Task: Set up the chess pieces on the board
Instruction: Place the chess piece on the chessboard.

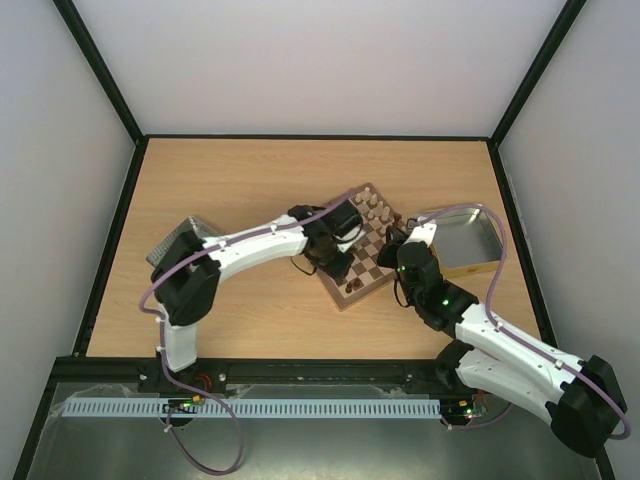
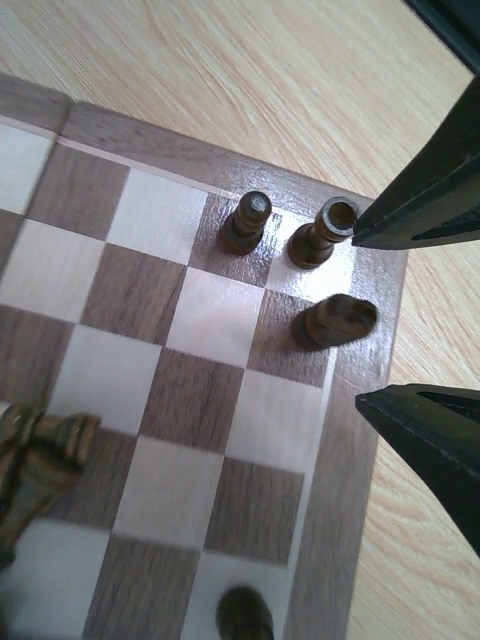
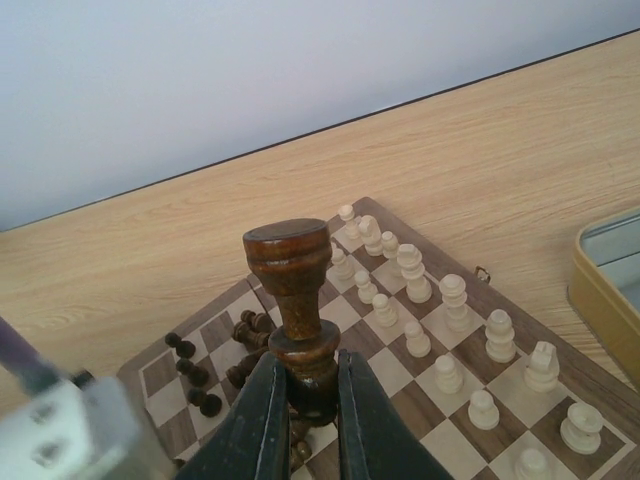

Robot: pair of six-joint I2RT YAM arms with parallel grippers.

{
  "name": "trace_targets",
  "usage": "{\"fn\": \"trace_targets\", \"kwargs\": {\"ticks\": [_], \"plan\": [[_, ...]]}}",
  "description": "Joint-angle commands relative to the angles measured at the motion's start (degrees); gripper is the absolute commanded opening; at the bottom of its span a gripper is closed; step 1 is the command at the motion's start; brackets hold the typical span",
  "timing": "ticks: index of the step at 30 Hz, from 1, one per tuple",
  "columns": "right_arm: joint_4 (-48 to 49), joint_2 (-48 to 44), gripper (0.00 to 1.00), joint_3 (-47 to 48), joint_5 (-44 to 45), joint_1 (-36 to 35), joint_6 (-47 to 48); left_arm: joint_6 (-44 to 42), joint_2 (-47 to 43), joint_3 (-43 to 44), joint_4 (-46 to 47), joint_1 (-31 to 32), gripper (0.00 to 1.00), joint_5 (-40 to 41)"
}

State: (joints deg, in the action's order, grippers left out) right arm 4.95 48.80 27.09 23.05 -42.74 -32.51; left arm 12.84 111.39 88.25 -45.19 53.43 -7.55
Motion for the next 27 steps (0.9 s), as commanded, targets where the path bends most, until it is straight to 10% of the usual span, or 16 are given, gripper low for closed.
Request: {"fn": "trace_targets", "kwargs": {"ticks": [1,16,27], "plan": [[-1.2,-1.2,0.05,0.6,-2.2,-0.1,0.7,2.4,-8.9,-4.0,6.0,-4.1,0.42,-4.5],[12.7,4.5,0.04,3.6,-39.4,-0.1,14.6,26.1,-38.2,-34.9,51.4,-17.7,0.76,-22.8],[11.7,12.8,0.05,9.6,-50.9,0.0,17.3,29.2,-40.8,-39.1,59.3,-18.0,0.81,-25.6]]}}
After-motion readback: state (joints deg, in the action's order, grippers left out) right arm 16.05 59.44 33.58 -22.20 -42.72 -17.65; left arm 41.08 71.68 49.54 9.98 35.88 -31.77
